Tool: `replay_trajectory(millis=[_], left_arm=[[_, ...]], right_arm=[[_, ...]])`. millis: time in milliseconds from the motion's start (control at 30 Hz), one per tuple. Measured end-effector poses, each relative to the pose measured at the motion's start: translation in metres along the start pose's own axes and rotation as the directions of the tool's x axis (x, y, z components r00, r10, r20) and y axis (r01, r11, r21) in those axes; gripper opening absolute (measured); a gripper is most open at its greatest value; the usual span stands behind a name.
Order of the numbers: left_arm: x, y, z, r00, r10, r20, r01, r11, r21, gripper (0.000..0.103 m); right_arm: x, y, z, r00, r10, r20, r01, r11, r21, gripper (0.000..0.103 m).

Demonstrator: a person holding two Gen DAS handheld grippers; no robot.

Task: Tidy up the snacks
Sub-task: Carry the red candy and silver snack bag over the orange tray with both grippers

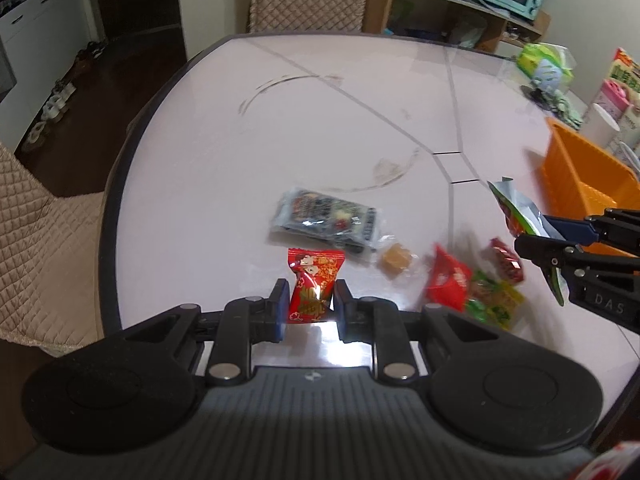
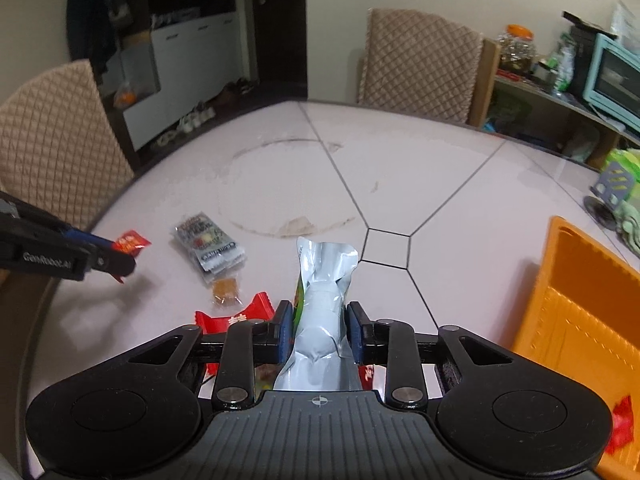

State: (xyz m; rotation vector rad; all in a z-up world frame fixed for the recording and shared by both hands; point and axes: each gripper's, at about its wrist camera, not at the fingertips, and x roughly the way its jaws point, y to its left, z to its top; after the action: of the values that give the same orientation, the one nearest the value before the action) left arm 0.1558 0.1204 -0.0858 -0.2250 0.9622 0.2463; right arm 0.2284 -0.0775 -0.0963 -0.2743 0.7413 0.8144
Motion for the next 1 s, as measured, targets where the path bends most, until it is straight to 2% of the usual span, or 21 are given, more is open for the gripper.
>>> replay_trajectory(millis=[267,467,733,1000], left_arm=[[-0.018,-0.038,-0.002,0.997,-0.07,0.017,0.069,0.995,0.073,0.021],[-0.025,-0.077,-0.007,0.989,-0.146,0.012,0.143,0.979,0.143,0.021],[-0.03,-0.138,-0.01,0.971,-0.239,-0.004,0.233,0.941,0.245,0.021],[-0.029,-0.196,-0.002,0.949,-0.314,-0.009,0.299,0.894,0.333,0.021]], right_arm=[[-0.053,-0.01,-0.022,0.999,-0.04,0.027,0.038,0.996,0.081,0.03],[-0.094,-0.027,-0.047,0.995,-0.093,0.038,0.086,0.985,0.153,0.03],[-0.141,-0.057,-0.076,0.983,-0.177,0.038,0.163,0.957,0.239,0.03],[-0.178,-0.097,-0.096,0.961,-0.276,0.033,0.251,0.914,0.319,0.03]])
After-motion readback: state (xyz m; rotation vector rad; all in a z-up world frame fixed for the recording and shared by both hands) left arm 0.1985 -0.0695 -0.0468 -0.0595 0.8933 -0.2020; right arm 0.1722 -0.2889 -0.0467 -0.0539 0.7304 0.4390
